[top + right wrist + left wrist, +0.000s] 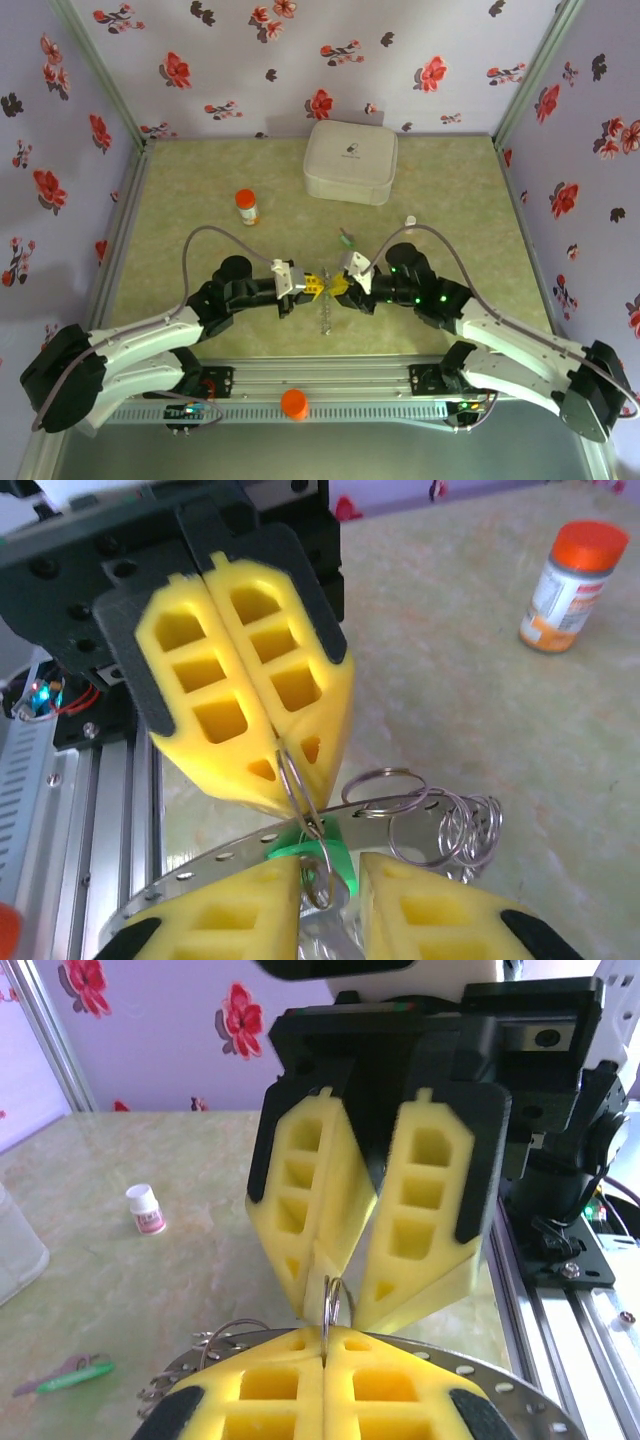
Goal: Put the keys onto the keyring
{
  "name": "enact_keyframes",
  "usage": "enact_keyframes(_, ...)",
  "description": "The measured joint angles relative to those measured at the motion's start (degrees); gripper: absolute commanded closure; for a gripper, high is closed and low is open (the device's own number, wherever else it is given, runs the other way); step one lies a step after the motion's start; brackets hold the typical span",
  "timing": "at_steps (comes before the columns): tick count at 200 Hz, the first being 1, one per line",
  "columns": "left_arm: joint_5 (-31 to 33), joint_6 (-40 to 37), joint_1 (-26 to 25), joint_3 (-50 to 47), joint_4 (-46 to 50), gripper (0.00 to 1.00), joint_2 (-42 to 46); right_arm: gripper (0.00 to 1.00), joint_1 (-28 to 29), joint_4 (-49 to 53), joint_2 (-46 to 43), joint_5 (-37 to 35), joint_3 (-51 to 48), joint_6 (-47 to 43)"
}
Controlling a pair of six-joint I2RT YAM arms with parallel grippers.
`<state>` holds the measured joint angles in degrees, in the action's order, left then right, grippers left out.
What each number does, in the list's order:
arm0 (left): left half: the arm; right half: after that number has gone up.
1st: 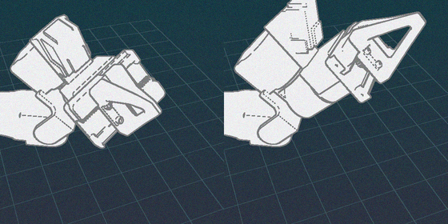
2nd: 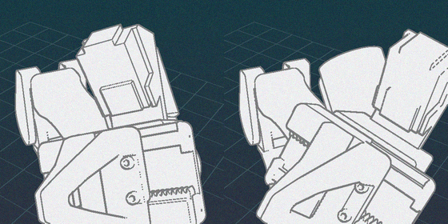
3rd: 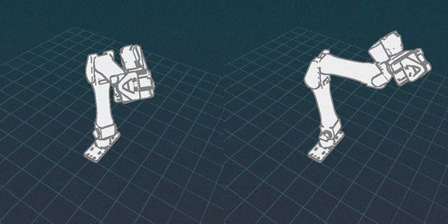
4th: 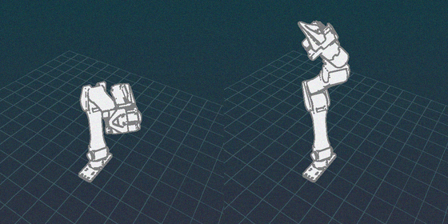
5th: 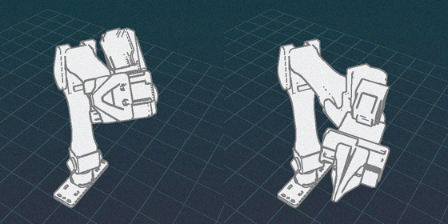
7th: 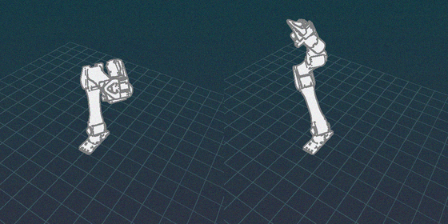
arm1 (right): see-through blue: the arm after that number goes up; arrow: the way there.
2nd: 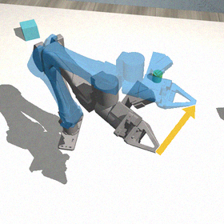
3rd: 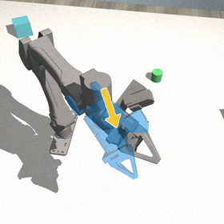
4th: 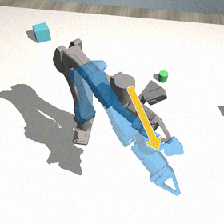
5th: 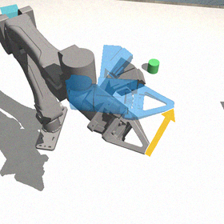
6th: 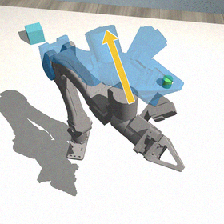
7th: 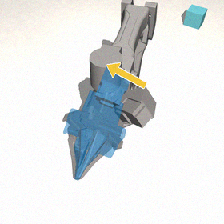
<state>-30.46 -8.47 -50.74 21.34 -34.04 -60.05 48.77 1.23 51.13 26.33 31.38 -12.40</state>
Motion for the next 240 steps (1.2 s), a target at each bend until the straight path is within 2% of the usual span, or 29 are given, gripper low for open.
enact_keyframes(20, -0.28, 0.22, 0.00, 0.00, -1.14, 1.00, -0.44, 0.71, 0.13, -1.44, -2.54, -0.42, -1.53, -0.72)
enact_keyframes(77, -0.94, 0.72, -0.04, 0.00, -1.57, 1.00, -2.01, 0.77, 1.29, -4.66, -0.52, -0.42, -1.55, -1.11)
enact_keyframes(111, -1.38, 0.90, -0.04, 0.00, -1.70, 1.00, -2.05, 0.87, 1.29, -5.95, -0.39, -0.39, -1.55, -1.38)
enact_keyframes(135, -1.31, 0.98, -0.04, 0.00, -1.68, 1.00, -2.10, 1.00, 1.27, -5.97, -0.17, -0.37, -1.55, -2.03)
enact_keyframes(143, -1.25, 0.98, -0.04, 0.00, -1.49, 0.82, -2.14, 1.00, 1.29, -5.86, -0.07, -0.39, -1.55, -2.54)
enact_keyframes(161, -0.68, 1.42, 0.00, 0.00, -1.03, 0.66, -2.14, 1.00, 1.40, -4.70, 0.13, -0.17, -1.38, -2.95)
enact_keyframes(186, -0.02, -0.37, -0.61, 1.33, 3.52, 0.64, -2.01, 1.00, 1.49, 1.49, 0.68, -0.94, 0.70, -6.01)
enact_keyframes(240, 1.49, -6.40, -2.10, 7.63, 16.74, 0.70, -1.95, 1.00, 2.54, 15.80, 4.72, -3.17, 10.60, -14.73)
